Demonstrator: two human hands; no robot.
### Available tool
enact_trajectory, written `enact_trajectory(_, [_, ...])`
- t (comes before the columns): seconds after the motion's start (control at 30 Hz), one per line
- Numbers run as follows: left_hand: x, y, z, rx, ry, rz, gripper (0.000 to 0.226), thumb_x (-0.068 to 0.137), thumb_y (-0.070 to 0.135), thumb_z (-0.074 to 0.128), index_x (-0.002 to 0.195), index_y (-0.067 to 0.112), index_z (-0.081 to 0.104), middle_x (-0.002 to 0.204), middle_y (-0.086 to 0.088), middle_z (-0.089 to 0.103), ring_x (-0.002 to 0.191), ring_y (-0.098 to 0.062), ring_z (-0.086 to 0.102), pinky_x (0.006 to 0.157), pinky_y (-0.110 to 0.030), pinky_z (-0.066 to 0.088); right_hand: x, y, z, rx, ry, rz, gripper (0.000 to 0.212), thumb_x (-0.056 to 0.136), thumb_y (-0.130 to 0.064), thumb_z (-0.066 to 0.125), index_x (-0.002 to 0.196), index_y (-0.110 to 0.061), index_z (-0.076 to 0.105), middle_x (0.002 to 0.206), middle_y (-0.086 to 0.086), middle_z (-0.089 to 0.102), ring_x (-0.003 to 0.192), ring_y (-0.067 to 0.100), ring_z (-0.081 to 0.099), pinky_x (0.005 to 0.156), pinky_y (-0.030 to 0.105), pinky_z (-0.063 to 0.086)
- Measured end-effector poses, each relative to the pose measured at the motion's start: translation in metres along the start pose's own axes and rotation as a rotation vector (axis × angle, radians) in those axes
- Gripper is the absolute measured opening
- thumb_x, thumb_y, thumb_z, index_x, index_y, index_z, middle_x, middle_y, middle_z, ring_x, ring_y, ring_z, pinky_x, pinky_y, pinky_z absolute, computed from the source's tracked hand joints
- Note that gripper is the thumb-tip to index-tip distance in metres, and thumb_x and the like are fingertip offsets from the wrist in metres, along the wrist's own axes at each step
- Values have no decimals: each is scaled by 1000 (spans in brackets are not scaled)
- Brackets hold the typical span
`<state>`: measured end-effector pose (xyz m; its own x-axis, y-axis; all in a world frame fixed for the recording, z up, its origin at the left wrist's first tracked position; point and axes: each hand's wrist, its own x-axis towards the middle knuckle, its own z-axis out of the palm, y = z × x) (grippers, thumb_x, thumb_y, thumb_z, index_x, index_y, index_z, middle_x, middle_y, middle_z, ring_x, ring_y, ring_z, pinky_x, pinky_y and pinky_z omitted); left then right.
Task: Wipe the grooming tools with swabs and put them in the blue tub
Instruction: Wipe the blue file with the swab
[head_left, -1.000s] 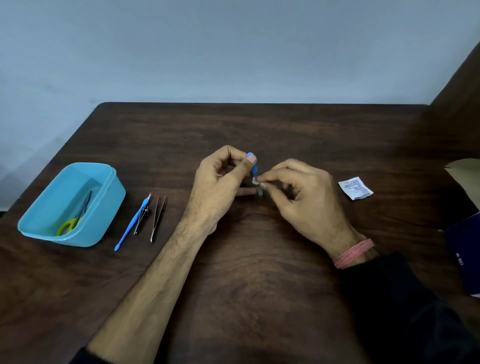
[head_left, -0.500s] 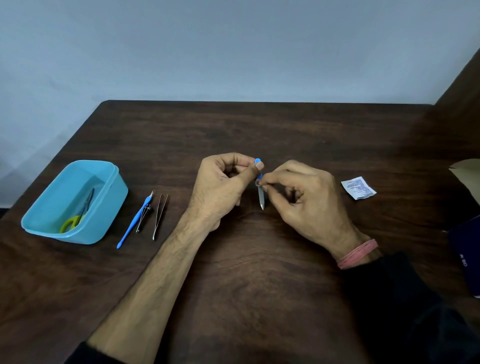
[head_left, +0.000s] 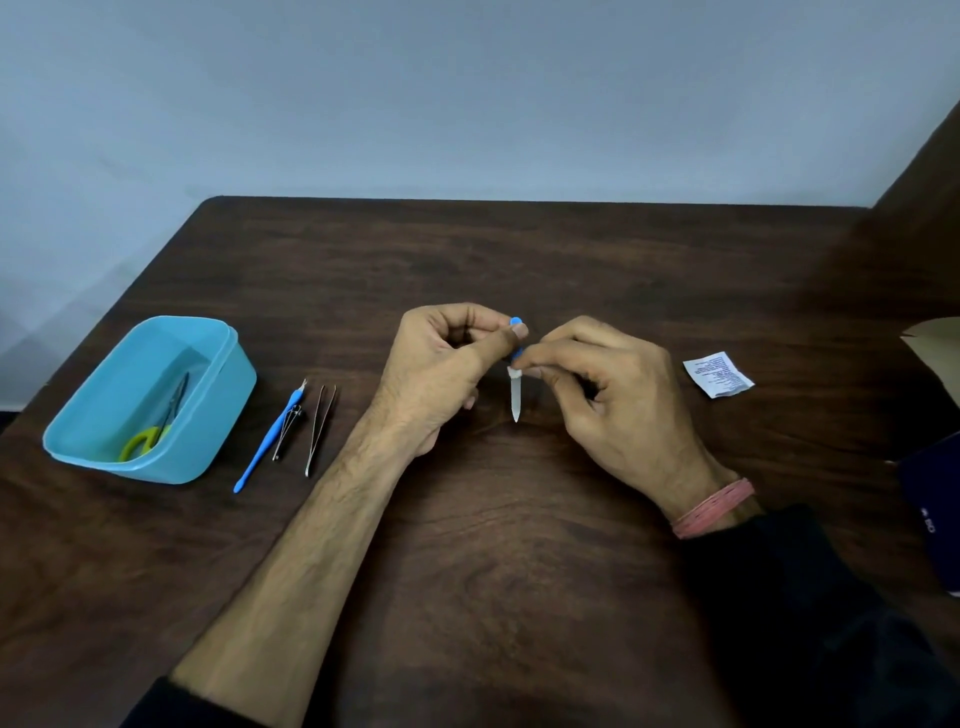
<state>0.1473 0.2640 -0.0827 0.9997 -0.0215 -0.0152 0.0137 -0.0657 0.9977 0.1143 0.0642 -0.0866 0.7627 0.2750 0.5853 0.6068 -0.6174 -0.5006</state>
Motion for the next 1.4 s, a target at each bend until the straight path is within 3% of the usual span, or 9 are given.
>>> enact_trajectory(0.1, [0, 1, 0, 1, 5, -1, 12, 97, 20, 86, 91, 10, 82, 78, -10, 73, 53, -9, 58, 36, -20, 36, -1, -1, 1, -9, -18, -18, 19, 103, -10, 74, 110, -22, 86, 105, -12, 74, 86, 9, 71, 74, 34, 58])
enact_trajectory(0.23, [0, 1, -2, -6, 14, -3, 12, 96, 21, 87, 91, 12, 81, 80, -13, 69, 61, -24, 61, 36, -20, 37, -4, -4, 6, -4, -82, -63, 18, 103, -10, 76, 109, -22, 87, 104, -13, 74, 83, -3, 65, 74, 21, 52])
enact_trajectory(0.3, [0, 1, -2, 16, -14, -6, 12, 97, 20, 87, 93, 10, 81, 74, -7, 69, 59, -18, 61, 36, -20, 37, -3, -2, 5, 1, -41, -24, 16, 102, -13, 77, 109, -23, 87, 102, -13, 73, 75, -8, 57, 72, 16, 44])
enact_trajectory(0.37, [0, 1, -1, 22, -29, 4, 11, 97, 19, 86, 93, 9, 81, 71, -5, 70, 57, -14, 58, 36, -20, 36, -4, -1, 6, -7, -11, 1, 15, 101, -14, 79, 107, -24, 87, 99, -13, 72, 68, -6, 53, 68, 16, 42])
enact_trajectory(0.57, [0, 0, 0, 20, 8, 19, 12, 97, 18, 86, 91, 10, 80, 75, -10, 66, 58, -25, 53, 35, -20, 36, -7, -4, 8, 27, -74, -42, 15, 93, -16, 77, 102, -23, 87, 96, -13, 71, 62, -11, 48, 67, 14, 38])
enact_trajectory(0.7, [1, -1, 2, 40, 0, 27, 12, 98, 17, 86, 92, 8, 80, 72, -7, 68, 53, -17, 52, 35, -20, 36, -6, -3, 6, 11, -38, 1, 14, 92, -12, 82, 101, -22, 88, 94, -12, 72, 65, -12, 53, 67, 12, 38])
enact_trajectory(0.8, [1, -1, 1, 41, 14, 37, 13, 98, 17, 86, 90, 8, 80, 73, -10, 64, 48, -12, 48, 35, -20, 36, -6, -5, 7, 47, -120, -36, 15, 92, -17, 78, 100, -23, 89, 93, -12, 75, 79, -1, 68, 70, 30, 57])
enact_trajectory(0.87, [1, -1, 1, 41, 27, 38, 13, 97, 17, 86, 91, 9, 80, 77, -14, 66, 46, -10, 48, 35, -20, 36, -5, -5, 7, 44, -139, -37, 15, 92, -20, 77, 100, -24, 89, 93, -13, 75, 82, 6, 72, 72, 39, 60])
enact_trajectory(1.4, [0, 0, 1, 60, 33, 33, 13, 98, 20, 86, 90, 11, 81, 74, -5, 68, 44, -9, 46, 35, -21, 36, -4, -7, 4, 94, -169, -14, 14, 90, -15, 83, 99, -23, 89, 94, -13, 78, 86, 7, 75, 74, 38, 62])
